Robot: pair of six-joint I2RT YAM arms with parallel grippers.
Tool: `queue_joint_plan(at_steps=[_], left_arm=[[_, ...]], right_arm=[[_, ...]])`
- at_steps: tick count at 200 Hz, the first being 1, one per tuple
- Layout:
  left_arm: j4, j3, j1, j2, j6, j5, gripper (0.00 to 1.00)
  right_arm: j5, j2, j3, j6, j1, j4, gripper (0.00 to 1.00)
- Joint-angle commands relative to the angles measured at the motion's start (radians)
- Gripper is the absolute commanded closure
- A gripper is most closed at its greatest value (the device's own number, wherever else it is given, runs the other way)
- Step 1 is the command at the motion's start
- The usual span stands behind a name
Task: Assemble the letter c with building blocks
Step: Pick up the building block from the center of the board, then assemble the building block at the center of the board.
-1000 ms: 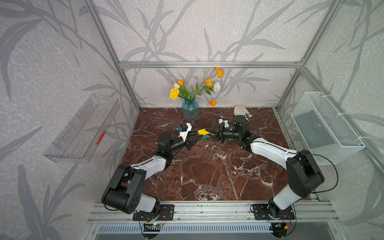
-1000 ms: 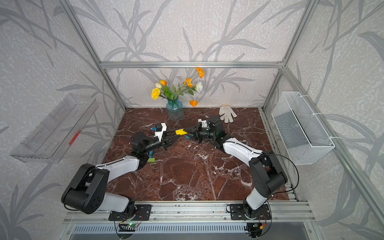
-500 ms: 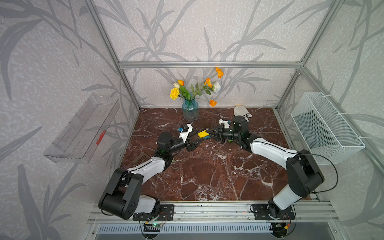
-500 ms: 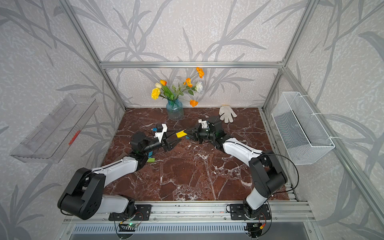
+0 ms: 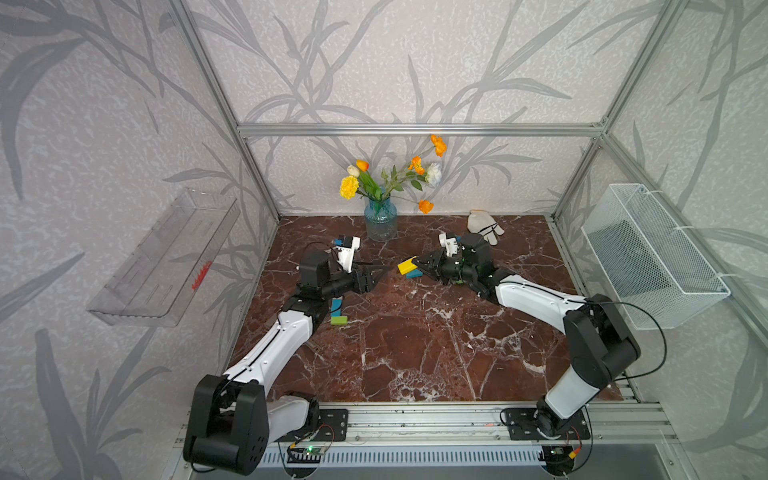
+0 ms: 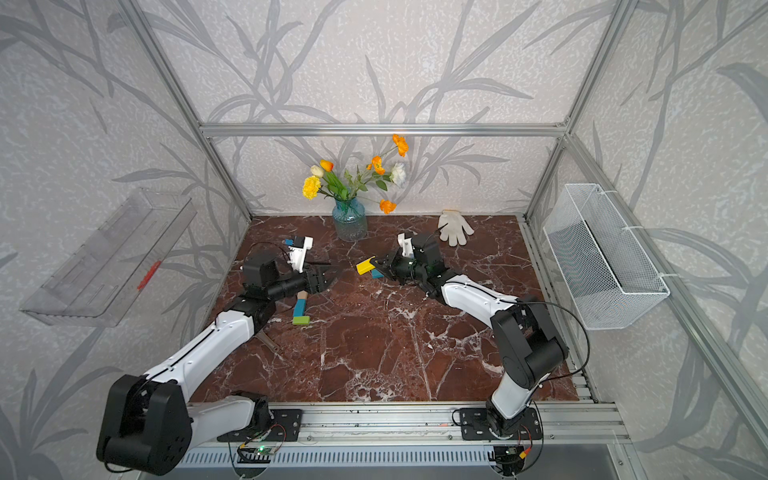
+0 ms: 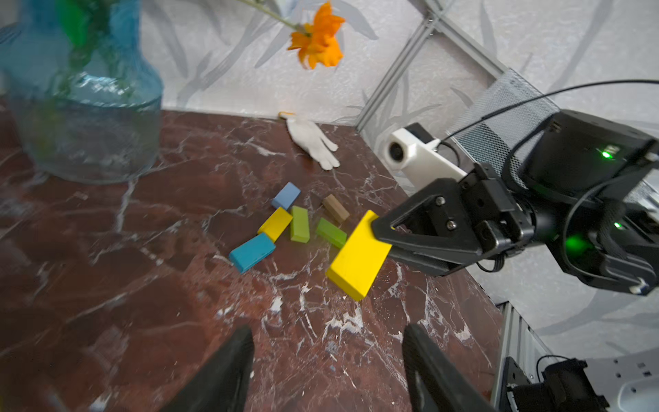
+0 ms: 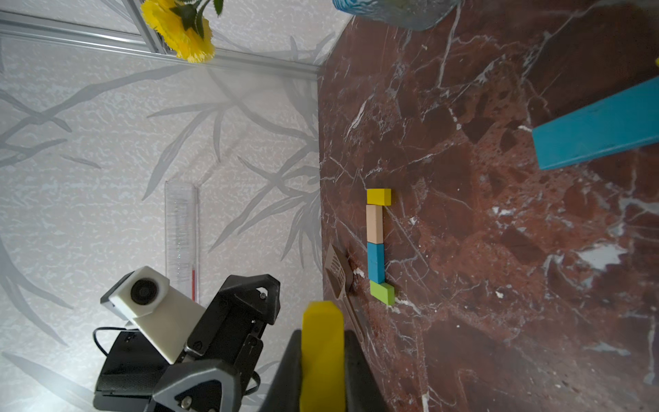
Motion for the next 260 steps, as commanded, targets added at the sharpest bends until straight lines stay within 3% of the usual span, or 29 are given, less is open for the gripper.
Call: queue_joint_plan(at_steps=[1,45,67,174,260], left_arm=[[-0.270,0.056,0.035,-0.039,-0.035,-0.086,0.33],[-0.532,0.116,0.081,-0.043,0.005,-0.304,0.32],[-0.608,0.141,0.116,-0.018,0.007,-0.355,0.33],[-0.661,0.160,0.192,0.041,0.000,-0.367,0.37],[-0.698,0.190,0.229,0.092,0.002,-0.347,0.39]], right_arm=[[0.097,0.048,0.023,-0.100,0.031,0.074,0.82],[0.197,0.141,0.049,-0.146,0.091,0.163,0.79],[0.247,0.200,0.077,-0.154,0.125,0.202,0.79],[0.489,0.512,0.260,-0.090,0.258,0.386,0.81],[0.663,0.653,0.332,-0.056,0.313,0.474,0.81]])
